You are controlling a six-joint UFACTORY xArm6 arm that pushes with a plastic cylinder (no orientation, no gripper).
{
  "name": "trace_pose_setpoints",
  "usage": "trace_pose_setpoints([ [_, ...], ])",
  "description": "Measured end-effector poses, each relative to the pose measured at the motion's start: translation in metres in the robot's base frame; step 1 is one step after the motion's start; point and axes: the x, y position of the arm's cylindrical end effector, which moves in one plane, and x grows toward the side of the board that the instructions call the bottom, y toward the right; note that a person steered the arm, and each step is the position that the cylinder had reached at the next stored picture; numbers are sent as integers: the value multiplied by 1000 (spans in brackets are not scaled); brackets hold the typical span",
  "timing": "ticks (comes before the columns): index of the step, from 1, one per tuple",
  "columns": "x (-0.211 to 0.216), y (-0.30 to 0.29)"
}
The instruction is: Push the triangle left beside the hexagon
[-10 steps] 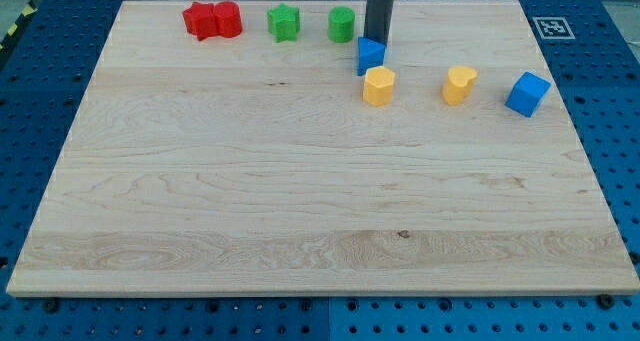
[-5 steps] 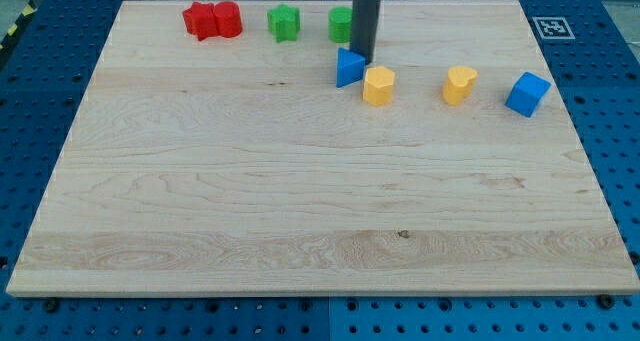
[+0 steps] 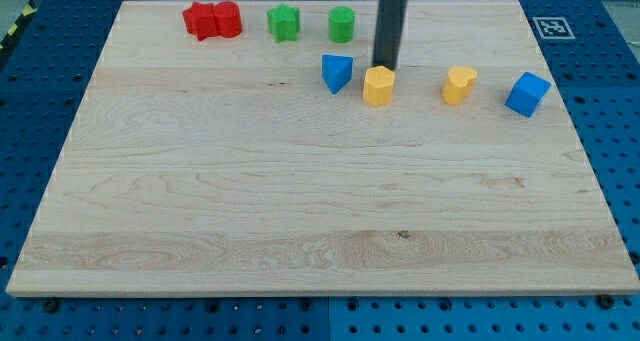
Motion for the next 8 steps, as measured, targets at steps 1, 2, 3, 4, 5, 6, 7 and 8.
trace_pose_setpoints([
  [1,0,-8],
  [2,0,-37],
  [3,0,-68],
  [4,0,-86],
  [5,1,-105],
  [6,5,-119],
  [7,4,-129],
  [8,-20,-100],
])
